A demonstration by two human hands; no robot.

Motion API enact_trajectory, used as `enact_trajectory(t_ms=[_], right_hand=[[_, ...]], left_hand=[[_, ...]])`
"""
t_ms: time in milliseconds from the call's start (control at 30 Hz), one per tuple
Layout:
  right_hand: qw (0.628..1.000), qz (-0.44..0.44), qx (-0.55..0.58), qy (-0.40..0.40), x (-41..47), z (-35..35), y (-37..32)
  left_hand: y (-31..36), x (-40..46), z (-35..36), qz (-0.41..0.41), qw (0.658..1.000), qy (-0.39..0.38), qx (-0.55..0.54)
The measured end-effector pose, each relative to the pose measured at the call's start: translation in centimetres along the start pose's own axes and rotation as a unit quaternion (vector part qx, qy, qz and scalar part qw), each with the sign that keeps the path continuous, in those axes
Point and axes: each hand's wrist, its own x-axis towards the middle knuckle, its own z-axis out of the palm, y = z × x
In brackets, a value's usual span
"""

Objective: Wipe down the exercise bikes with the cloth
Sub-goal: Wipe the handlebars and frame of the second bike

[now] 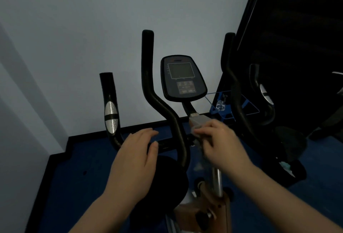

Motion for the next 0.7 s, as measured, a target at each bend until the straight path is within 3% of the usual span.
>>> enact_trajectory(t_ms=[67,167,300,333,400,433,500,567,633,700], right_hand=[[0.998,0.007,-0.041,0.047,0.9,0.3,-0.6],[0.994,0.036,0.046,0.095,0.6,2.2,-2.5],[0.973,0.088,0.212,-0.008,0.0,-0.6,-1.5],[0.971,0.086,0.225,0.006,0.4,-1.7,-1.4],[0.969,0.003,0.228,0.097,1.4,-3.0,-2.3],[0.967,-0.059,0.228,0.098,1.9,-2.9,-3.3],[0.970,-0.160,0.181,-0.014,2.3,-1.5,-5.3],[0.963,-0.239,0.049,-0.115,2.5,0.0,-5.7],[0.943,-0.290,-0.033,-0.160,3.3,-0.2,-5.0],[0.926,-0.315,-0.047,-0.203,4.1,-1.1,-4.4]], left_hand=[[0.0,0.0,0.0,-0.004,1.000,0.001,-0.005],[-0.2,-0.2,0.1,-0.014,0.999,0.008,-0.032],[-0.5,-0.7,-0.1,-0.022,0.998,0.010,-0.058],[-0.6,-0.7,-0.1,-0.019,0.998,0.012,-0.055],[-0.4,-0.7,-0.2,-0.010,0.999,0.021,-0.042],[-0.3,-0.6,-0.2,-0.004,0.999,0.031,-0.032],[-0.2,-0.7,-0.3,0.002,0.999,0.050,-0.012],[-0.4,-1.3,-0.3,0.000,0.998,0.057,-0.005],[-1.0,-2.2,-0.3,-0.015,0.999,0.050,-0.005],[-1.6,-3.2,-0.1,-0.034,0.998,0.046,-0.008]])
